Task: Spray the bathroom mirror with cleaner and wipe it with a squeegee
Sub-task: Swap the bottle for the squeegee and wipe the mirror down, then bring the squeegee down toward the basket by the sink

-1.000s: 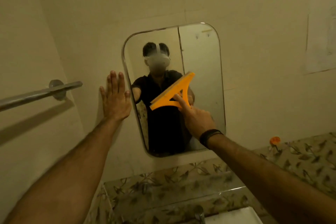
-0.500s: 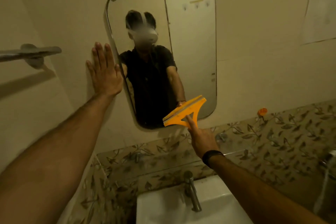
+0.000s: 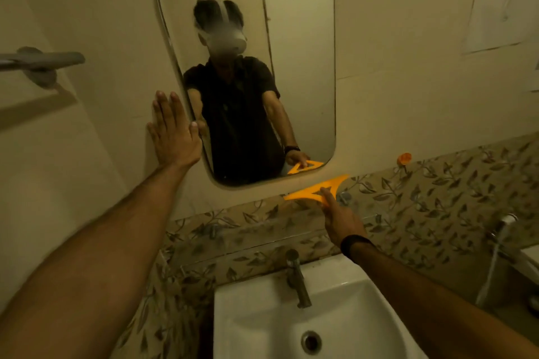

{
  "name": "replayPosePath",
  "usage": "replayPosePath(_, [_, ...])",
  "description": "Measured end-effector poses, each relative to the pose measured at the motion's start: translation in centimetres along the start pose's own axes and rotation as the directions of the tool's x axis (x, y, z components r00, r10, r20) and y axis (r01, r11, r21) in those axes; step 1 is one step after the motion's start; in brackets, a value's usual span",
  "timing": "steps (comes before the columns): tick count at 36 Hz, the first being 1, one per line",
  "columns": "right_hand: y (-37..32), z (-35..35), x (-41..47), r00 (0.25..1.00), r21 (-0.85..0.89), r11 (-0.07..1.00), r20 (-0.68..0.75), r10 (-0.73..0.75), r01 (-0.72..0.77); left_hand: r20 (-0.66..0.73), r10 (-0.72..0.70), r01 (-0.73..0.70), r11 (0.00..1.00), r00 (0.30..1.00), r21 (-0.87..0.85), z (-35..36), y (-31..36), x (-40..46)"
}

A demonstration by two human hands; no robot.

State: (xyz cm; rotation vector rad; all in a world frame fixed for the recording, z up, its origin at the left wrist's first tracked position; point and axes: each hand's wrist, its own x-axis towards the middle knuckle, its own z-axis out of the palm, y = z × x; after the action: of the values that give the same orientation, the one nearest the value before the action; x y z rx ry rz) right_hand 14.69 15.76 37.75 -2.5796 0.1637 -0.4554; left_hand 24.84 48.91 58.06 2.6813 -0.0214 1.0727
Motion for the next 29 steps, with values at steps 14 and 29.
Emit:
replayPosePath(14, [5.9,-4.4,-4.6,0.991,0.163,0.985,-0.117,0.07,-0.051,0.238,-0.145,0.211,0.937,0.96,-0.28,7.8,7.2,-14.6])
replayPosePath(29, [18.3,-7.4,-17.8,0.789,0.172,0.814,-0.202,0.58,-0.555,0.432,0.226,0.066,0.823,0.873,-0.564,12.0,20.1,-34.8])
